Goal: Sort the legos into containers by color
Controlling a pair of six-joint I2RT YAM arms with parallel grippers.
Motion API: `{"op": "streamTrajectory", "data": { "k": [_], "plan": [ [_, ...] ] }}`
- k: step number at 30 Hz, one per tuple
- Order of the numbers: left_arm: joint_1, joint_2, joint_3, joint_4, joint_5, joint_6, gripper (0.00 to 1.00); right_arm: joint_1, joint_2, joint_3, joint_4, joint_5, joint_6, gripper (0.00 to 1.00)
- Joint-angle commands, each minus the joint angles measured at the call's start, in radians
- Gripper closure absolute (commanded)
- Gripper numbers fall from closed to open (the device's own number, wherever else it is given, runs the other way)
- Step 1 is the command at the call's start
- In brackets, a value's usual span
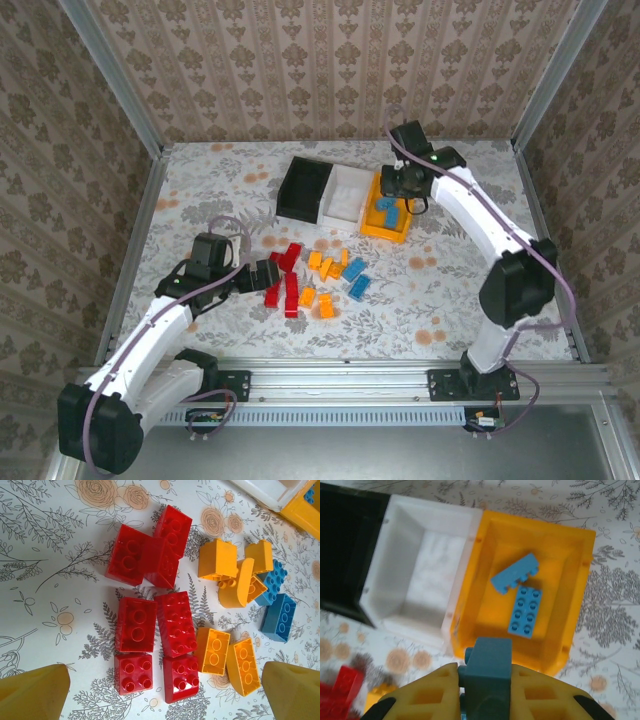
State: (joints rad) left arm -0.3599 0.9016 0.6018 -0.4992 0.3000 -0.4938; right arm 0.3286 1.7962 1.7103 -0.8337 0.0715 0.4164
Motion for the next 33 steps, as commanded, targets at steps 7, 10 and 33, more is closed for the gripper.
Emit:
{"op": "streamTrajectory", "data": {
  "k": [7, 10, 33],
  "plan": [
    [0.016, 0.01, 0.004, -0.029, 0.005, 0.029, 0.0, -0.064, 0.262, 0.158, 0.014, -0.057, -0.032, 0.77],
    [0.018, 0.017, 0.002, -0.026, 0.005, 0.028, 0.0, -0.073, 0.303, 0.175, 0.026, -0.068, -0.032, 0.75],
    [-0.03, 0.068, 0.03, -0.02, -0.02, 0.02, 0.02, 0.076, -0.267, -0.469, 0.135, -0.19, 0.038, 0.42]
  ]
}}
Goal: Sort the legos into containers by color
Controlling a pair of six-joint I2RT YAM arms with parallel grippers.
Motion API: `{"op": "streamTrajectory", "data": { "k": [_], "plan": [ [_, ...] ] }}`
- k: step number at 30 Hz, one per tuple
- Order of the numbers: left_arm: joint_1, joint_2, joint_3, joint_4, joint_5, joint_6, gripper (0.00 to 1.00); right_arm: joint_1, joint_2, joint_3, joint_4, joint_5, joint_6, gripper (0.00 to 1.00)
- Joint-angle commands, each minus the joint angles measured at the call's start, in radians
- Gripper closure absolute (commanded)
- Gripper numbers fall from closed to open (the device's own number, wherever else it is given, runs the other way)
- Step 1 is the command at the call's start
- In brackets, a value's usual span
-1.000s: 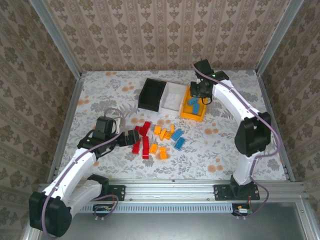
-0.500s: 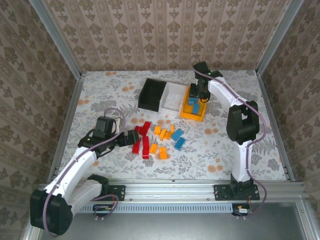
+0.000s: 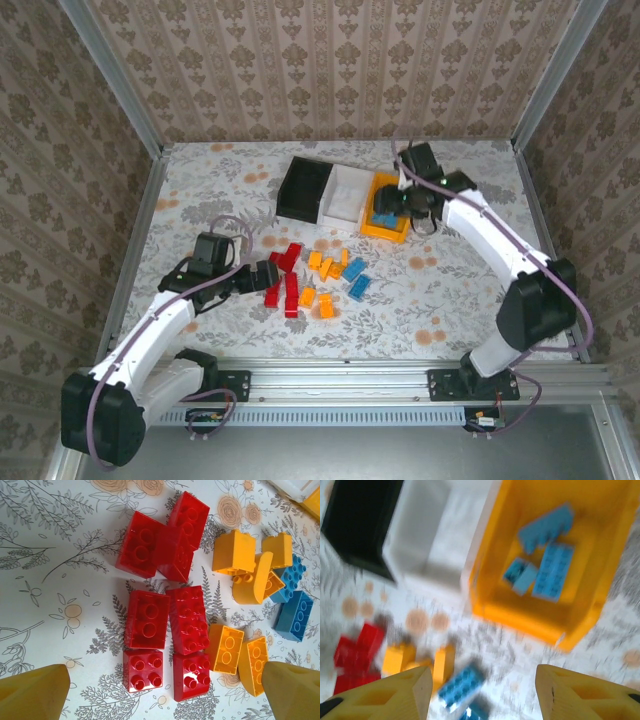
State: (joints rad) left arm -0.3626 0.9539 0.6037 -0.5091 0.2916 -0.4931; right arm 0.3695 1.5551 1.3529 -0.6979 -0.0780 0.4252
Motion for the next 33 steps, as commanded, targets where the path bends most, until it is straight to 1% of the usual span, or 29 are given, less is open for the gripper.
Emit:
{"op": "streamTrajectory", "data": {
  "k": [1, 4, 6, 7, 11, 15, 21, 33],
  "plan": [
    [-0.047, 0.027, 0.033, -0.021, -0.032, 0.019, 0.04, 0.052, -0.048, -0.157, 0.003, -0.04, 0.038, 0.42],
    [-0.086, 0.077, 0.043, -0.049, -0.097, 0.014, 0.12, 0.085, -0.097, -0.262, 0.019, -0.041, 0.064, 0.41],
    [-0.086, 0.123, 0.049, -0.06, -0.115, 0.014, 0.15, 0.092, -0.123, -0.306, 0.037, -0.053, 0.082, 0.41],
    [-0.124, 0.148, 0.052, -0.06, -0.124, 0.016, 0.17, 0.095, -0.135, -0.32, 0.043, -0.057, 0.088, 0.42],
    [-0.186, 0.236, 0.083, -0.07, -0.177, 0.018, 0.22, 0.098, -0.156, -0.341, 0.043, -0.052, 0.09, 0.42],
    [-0.23, 0.287, 0.104, -0.094, -0.224, 0.01, 0.26, 0.098, -0.156, -0.348, 0.05, -0.059, 0.094, 0.42],
    [-0.234, 0.312, 0.099, -0.114, -0.265, 0.01, 0.29, 0.1, -0.156, -0.358, 0.064, -0.068, 0.1, 0.42],
    [-0.236, 0.389, 0.089, -0.057, -0.247, 0.018, 0.36, 0.1, -0.148, -0.365, 0.073, -0.068, 0.103, 0.42]
  ]
}}
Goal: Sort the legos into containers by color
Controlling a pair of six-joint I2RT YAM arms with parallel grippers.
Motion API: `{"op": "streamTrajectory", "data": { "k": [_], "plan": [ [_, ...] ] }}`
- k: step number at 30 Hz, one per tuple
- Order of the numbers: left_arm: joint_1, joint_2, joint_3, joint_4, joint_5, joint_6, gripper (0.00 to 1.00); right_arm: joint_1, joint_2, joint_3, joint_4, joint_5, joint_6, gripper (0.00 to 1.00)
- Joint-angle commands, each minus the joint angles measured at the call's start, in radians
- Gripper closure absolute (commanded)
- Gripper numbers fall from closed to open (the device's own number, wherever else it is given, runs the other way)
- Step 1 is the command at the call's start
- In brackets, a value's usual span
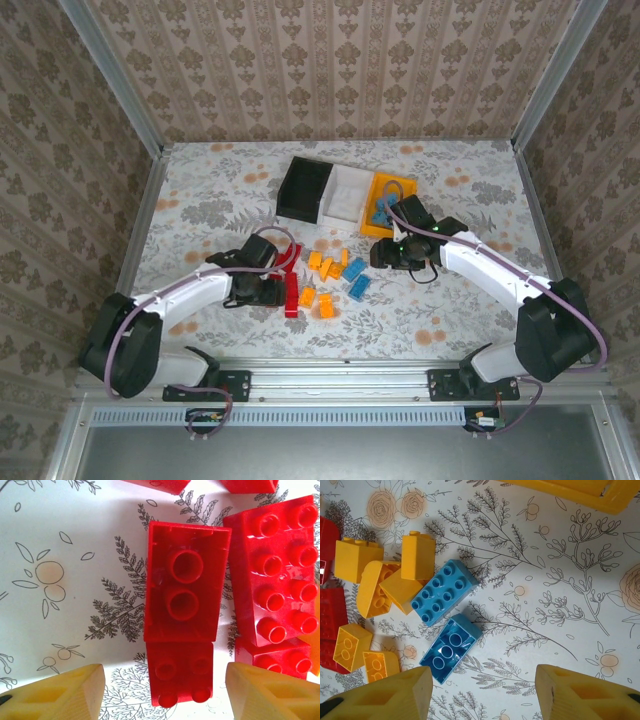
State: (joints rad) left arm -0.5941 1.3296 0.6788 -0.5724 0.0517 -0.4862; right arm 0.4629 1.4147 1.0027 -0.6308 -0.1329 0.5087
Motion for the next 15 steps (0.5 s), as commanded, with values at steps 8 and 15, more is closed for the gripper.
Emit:
{"op": "streamTrajectory", "data": {
  "k": [8, 15],
  "plan": [
    [-0.004, 0.063, 0.005, 0.035, -0.006, 0.021, 0.48, 0.006, -0.009, -0.012, 0.003, -0.013, 0.022, 0.43],
    [-0.004, 0.092, 0.006, 0.051, 0.006, 0.032, 0.64, 0.006, -0.01, -0.005, -0.002, -0.011, 0.022, 0.42]
  ]
}}
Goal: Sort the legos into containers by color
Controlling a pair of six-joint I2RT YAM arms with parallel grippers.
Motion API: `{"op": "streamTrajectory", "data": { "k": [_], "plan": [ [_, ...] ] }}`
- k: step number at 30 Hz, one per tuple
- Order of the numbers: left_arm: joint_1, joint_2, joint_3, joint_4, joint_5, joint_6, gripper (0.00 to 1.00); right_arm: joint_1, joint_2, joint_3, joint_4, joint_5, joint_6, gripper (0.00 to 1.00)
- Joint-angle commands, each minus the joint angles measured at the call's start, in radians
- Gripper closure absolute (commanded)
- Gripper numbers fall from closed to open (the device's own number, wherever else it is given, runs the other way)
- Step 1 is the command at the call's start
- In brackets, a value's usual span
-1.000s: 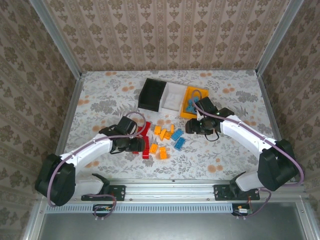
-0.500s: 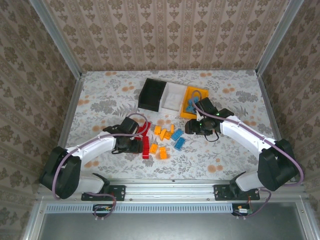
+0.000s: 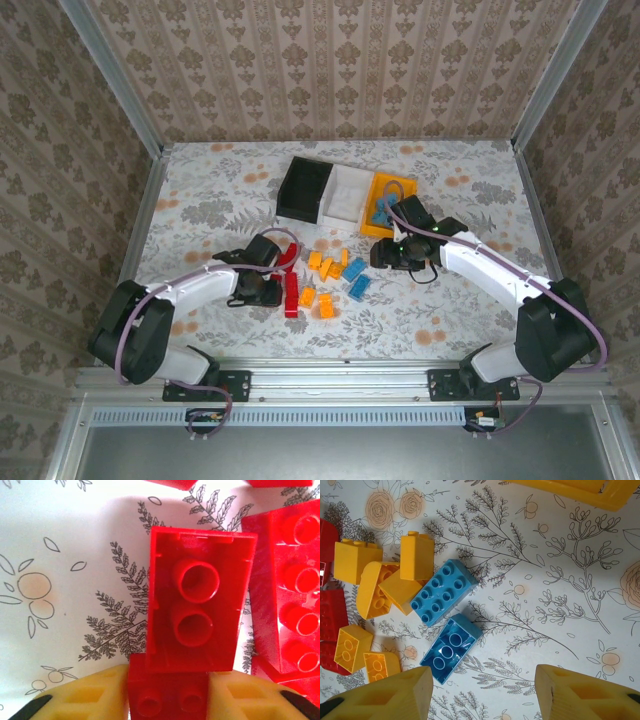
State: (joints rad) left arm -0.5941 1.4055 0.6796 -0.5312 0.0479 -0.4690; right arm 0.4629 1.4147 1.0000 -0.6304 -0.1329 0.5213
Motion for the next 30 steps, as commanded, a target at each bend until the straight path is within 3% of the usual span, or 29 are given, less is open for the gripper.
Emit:
{"op": "streamTrajectory", "data": {
  "k": [1, 6, 12, 18, 22, 30],
  "plan": [
    [-0.003, 0.015, 0.007, 0.007, 0.012, 0.015, 0.66, 0.007, -0.009, -0.001, -0.003, -0.012, 0.009, 0.42],
    [-0.004, -0.042, 0.007, -0.058, 0.015, 0.014, 0.74, 0.008, -0.01, 0.004, -0.003, -0.01, 0.008, 0.43],
    [0.003, -0.229, 0.007, -0.166, 0.015, -0.005, 0.8, 0.008, 0.004, 0.005, 0.015, -0.017, 0.008, 0.43],
    [0.088, -0.31, 0.116, -0.162, 0.099, 0.001, 0.79, 0.008, 0.014, 0.002, 0.031, -0.027, 0.011, 0.43],
    [0.173, -0.185, 0.277, -0.138, 0.17, 0.057, 0.79, 0.01, 0.007, -0.021, 0.045, -0.033, 0.019, 0.43],
    [0.205, 0.284, 0.793, -0.213, 0.21, 0.207, 0.79, 0.012, -0.061, -0.095, 0.057, -0.031, 0.04, 0.43]
  ]
}}
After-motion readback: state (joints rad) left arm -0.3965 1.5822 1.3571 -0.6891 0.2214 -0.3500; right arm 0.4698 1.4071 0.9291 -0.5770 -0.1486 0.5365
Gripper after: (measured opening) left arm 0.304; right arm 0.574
